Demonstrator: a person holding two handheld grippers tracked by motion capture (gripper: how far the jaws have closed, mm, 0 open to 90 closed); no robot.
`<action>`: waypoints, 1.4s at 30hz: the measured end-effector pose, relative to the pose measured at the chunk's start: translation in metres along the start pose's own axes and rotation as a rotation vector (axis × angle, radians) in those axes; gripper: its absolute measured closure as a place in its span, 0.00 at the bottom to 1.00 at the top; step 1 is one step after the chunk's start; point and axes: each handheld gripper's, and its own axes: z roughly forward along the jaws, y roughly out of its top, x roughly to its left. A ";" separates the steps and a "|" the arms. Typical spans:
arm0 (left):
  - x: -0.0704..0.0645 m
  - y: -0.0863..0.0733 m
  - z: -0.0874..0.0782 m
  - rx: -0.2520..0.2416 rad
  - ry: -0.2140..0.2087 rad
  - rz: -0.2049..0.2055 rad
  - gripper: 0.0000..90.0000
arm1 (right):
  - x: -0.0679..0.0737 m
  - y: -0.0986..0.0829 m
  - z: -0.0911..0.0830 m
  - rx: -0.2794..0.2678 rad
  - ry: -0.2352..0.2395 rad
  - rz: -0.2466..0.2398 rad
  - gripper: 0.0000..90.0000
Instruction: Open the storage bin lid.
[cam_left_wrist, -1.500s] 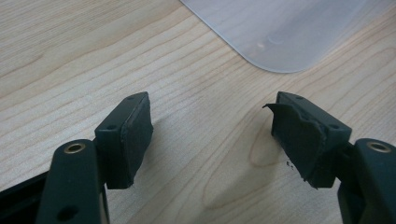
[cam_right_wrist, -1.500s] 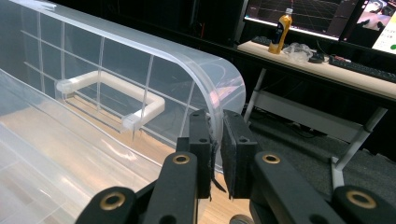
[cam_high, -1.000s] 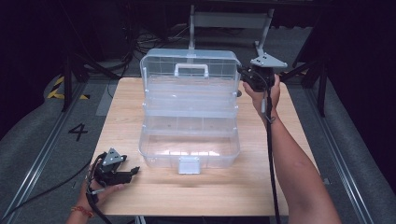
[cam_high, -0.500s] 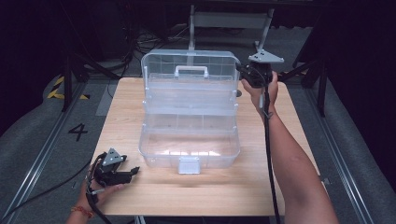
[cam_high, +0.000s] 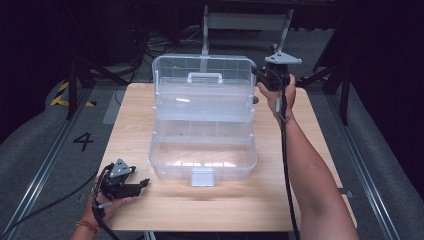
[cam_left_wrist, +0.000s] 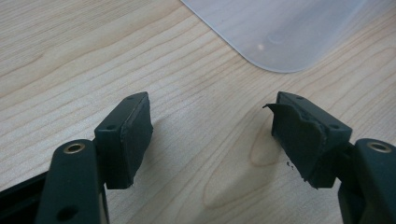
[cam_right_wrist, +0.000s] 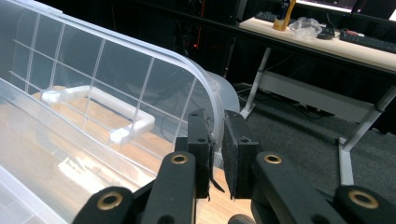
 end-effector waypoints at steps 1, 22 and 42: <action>0.000 0.000 0.000 0.000 0.000 0.000 0.33 | 0.000 0.001 0.001 0.003 -0.001 -0.003 0.92; 0.001 0.000 0.001 -0.007 0.003 0.003 0.32 | -0.009 -0.004 0.028 0.044 -0.013 0.029 0.91; -0.001 -0.001 0.000 -0.005 0.001 -0.009 0.32 | -0.012 -0.010 0.045 0.081 -0.026 0.020 0.90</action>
